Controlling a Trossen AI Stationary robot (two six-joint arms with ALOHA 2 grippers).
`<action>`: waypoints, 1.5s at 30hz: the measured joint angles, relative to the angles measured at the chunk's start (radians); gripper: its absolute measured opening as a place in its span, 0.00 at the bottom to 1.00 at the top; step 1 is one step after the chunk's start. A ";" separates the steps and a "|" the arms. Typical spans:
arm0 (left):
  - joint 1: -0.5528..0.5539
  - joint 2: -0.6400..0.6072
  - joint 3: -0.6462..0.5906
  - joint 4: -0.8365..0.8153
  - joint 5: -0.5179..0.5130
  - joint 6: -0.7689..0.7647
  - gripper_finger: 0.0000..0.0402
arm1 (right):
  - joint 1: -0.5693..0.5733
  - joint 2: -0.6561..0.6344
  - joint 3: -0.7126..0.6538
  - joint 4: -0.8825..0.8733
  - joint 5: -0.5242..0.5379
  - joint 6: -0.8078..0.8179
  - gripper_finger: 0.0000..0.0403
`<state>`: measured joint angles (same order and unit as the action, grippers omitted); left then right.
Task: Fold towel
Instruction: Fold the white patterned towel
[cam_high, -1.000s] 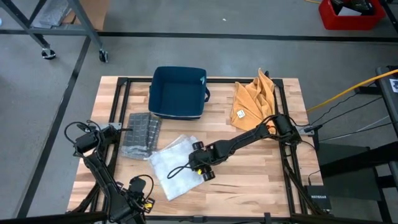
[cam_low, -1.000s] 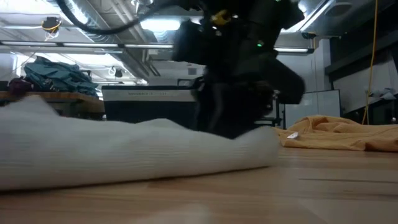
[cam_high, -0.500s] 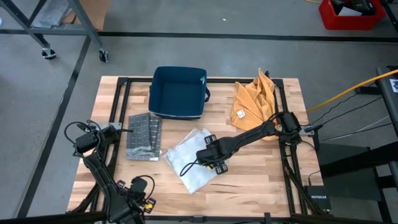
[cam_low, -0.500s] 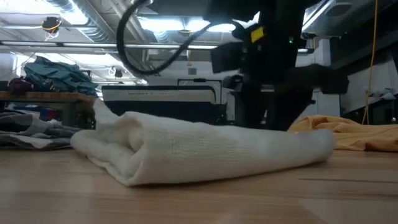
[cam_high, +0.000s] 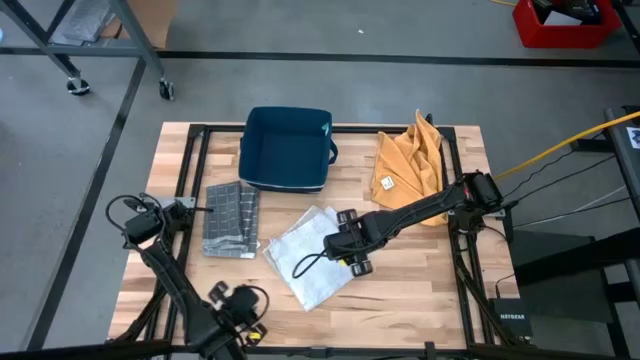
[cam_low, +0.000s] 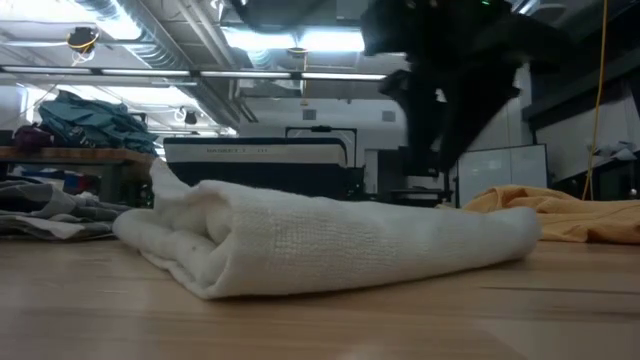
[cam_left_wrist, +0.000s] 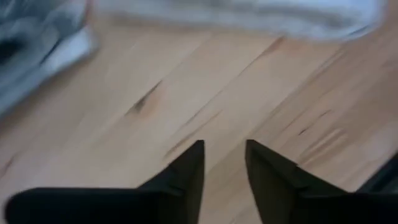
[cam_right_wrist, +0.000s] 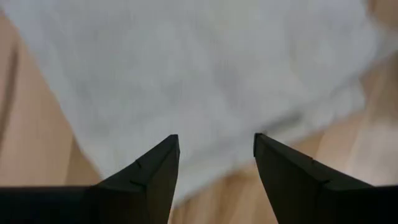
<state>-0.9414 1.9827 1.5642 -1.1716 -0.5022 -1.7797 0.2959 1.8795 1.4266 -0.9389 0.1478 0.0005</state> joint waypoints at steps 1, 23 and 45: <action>0.011 0.000 0.000 0.025 -0.036 0.056 0.31 | 0.005 -0.001 0.000 -0.041 0.000 0.000 0.53; 0.245 0.113 0.000 0.594 -0.158 1.155 0.40 | 0.251 0.000 -0.070 -0.043 0.226 0.031 0.53; 0.249 0.113 0.000 0.658 -0.055 1.049 0.40 | 0.253 0.000 -0.070 0.105 0.174 0.052 0.53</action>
<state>-0.6926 2.0956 1.5642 -0.5137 -0.5571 -0.7307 0.5488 1.8793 1.3571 -0.8340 0.3218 0.0526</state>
